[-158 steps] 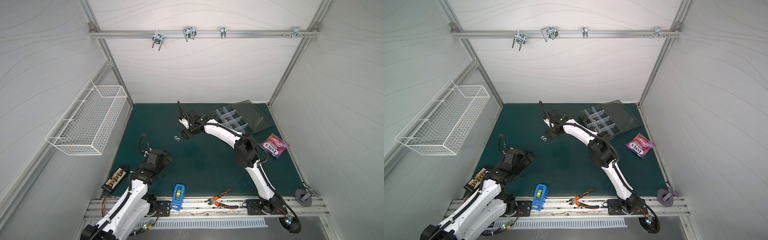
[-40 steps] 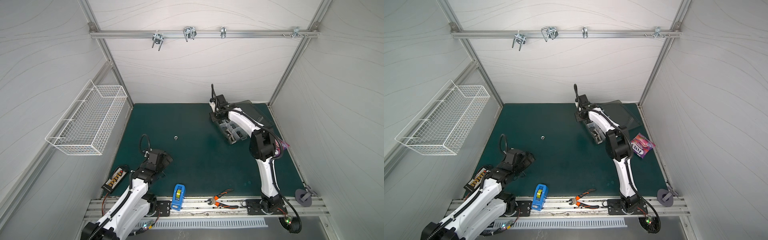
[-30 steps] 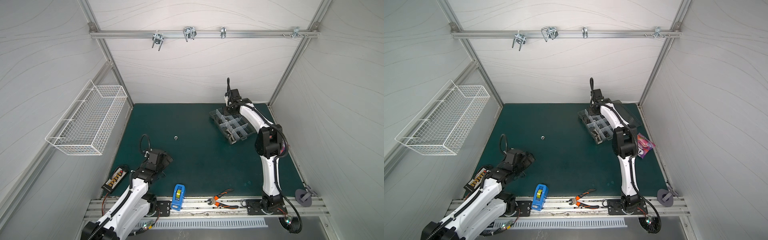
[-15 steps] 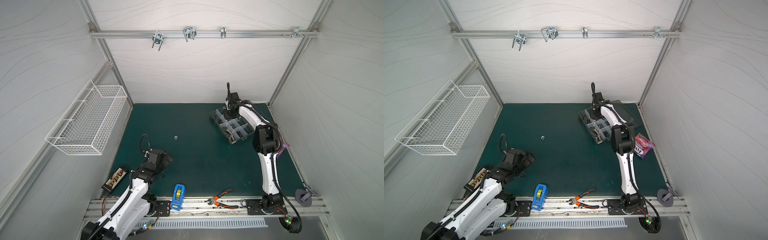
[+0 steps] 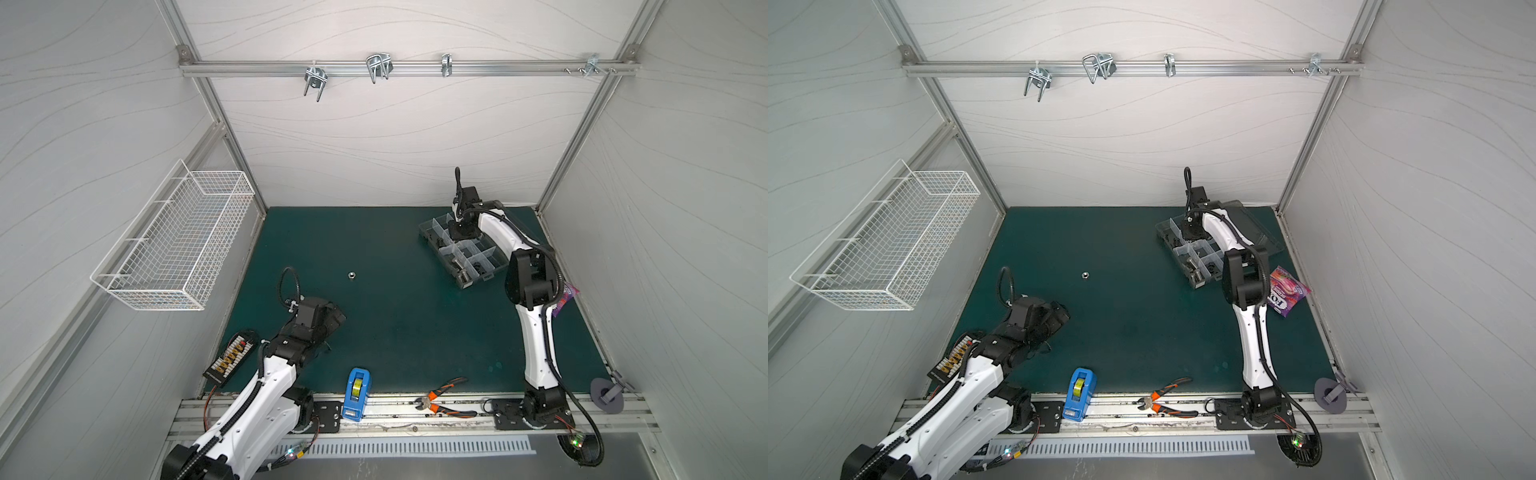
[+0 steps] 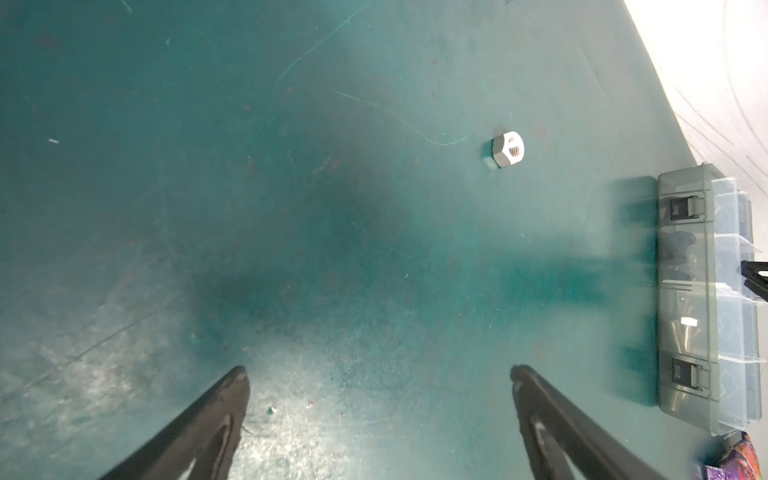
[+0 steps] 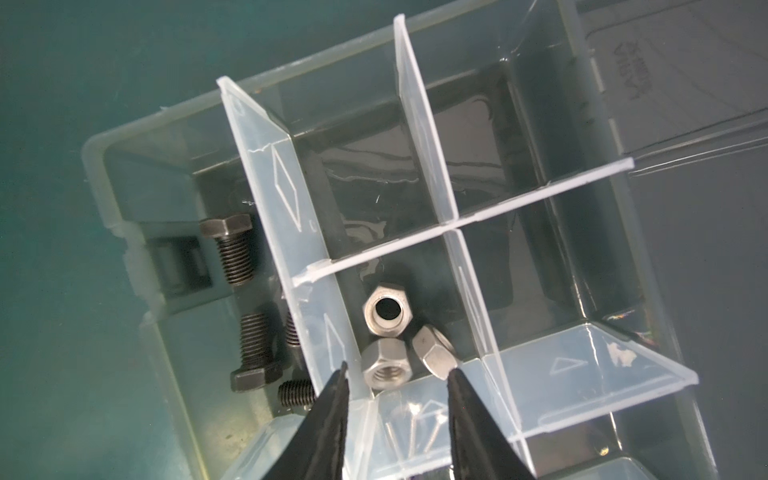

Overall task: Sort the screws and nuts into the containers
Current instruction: 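Open the right gripper to drop the nut into the nut compartment, then move the open right gripper back over the last silver nut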

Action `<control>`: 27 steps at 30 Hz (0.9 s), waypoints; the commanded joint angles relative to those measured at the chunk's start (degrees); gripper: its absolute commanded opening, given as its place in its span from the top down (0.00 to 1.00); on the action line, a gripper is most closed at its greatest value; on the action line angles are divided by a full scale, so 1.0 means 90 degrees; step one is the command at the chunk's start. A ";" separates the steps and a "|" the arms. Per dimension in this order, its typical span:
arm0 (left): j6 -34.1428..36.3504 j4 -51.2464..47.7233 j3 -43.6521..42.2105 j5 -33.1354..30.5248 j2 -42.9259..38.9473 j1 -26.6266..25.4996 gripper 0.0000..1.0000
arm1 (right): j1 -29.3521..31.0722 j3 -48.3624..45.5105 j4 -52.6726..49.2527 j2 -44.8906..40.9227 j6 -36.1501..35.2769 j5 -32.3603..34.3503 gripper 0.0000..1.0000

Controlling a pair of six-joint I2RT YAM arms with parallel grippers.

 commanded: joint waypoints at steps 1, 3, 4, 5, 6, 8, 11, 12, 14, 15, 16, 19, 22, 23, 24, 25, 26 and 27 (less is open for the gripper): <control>-0.0006 0.0079 0.0261 -0.0041 -0.0034 0.0034 0.01 | -0.0028 0.0040 -0.0147 -0.0219 -0.0089 -0.0041 0.57; -0.0006 0.0072 0.0246 -0.0040 -0.0041 0.0034 0.01 | -0.0019 -0.0023 -0.0119 -0.0358 -0.0073 -0.0105 0.56; -0.0019 0.0079 0.0232 -0.0052 -0.0048 0.0034 0.01 | -0.0004 -0.0055 -0.0101 -0.0439 -0.0064 -0.0134 0.55; -0.0033 0.0095 0.0214 -0.0056 -0.0049 0.0034 0.01 | 0.0014 -0.0085 -0.0089 -0.0514 -0.0056 -0.0150 0.55; -0.0044 0.0113 0.0197 -0.0058 -0.0052 0.0034 0.01 | 0.0037 -0.0114 -0.0080 -0.0604 -0.0054 -0.0177 0.53; -0.0065 0.0150 0.0165 -0.0041 -0.0036 0.0033 0.01 | 0.0110 -0.0192 -0.0045 -0.0782 -0.0052 -0.0206 0.47; -0.0064 0.0161 0.0163 -0.0026 -0.0019 0.0034 0.01 | 0.0242 -0.0424 0.0121 -0.1116 -0.0057 -0.0334 0.31; -0.0065 0.0160 0.0163 -0.0026 -0.0021 0.0034 0.01 | 0.0327 -0.0529 0.0204 -0.1226 -0.0061 -0.0377 0.23; -0.0069 0.0149 0.0145 -0.0030 -0.0031 0.0032 0.01 | 0.0507 -0.0689 0.0326 -0.1430 -0.0058 -0.0405 0.03; -0.0066 0.0150 0.0143 -0.0031 -0.0034 0.0034 0.01 | 0.0599 -0.0735 0.0372 -0.1492 -0.0061 -0.0394 0.01; -0.0070 0.0134 0.0128 -0.0032 -0.0052 0.0034 0.01 | 0.0708 -0.0767 0.0390 -0.1544 -0.0067 -0.0364 0.01; -0.0065 0.0109 0.0099 -0.0057 -0.0115 0.0034 0.01 | 0.1027 -0.0769 0.0424 -0.1615 -0.0085 -0.0318 0.01; -0.0074 0.0084 0.0085 -0.0070 -0.0164 0.0034 0.01 | 0.1393 -0.0748 0.0444 -0.1575 -0.0085 -0.0307 0.01; -0.0074 0.0085 0.0076 -0.0075 -0.0179 0.0029 0.01 | 0.1519 -0.0724 0.0449 -0.1535 -0.0086 -0.0302 0.01; -0.0073 0.0075 0.0075 -0.0077 -0.0187 0.0034 0.01 | 0.1631 -0.0696 0.0447 -0.1508 -0.0092 -0.0300 0.01; -0.0075 0.0078 0.0076 -0.0075 -0.0199 0.0034 0.01 | 0.1755 -0.0660 0.0447 -0.1460 -0.0089 -0.0296 0.01; -0.0068 0.0074 0.0063 -0.0079 -0.0199 0.0034 0.01 | 0.1866 -0.0612 0.0444 -0.1409 -0.0093 -0.0302 0.01; -0.0066 0.0074 0.0060 -0.0080 -0.0199 0.0034 0.01 | 0.1941 -0.0570 0.0431 -0.1357 -0.0090 -0.0305 0.01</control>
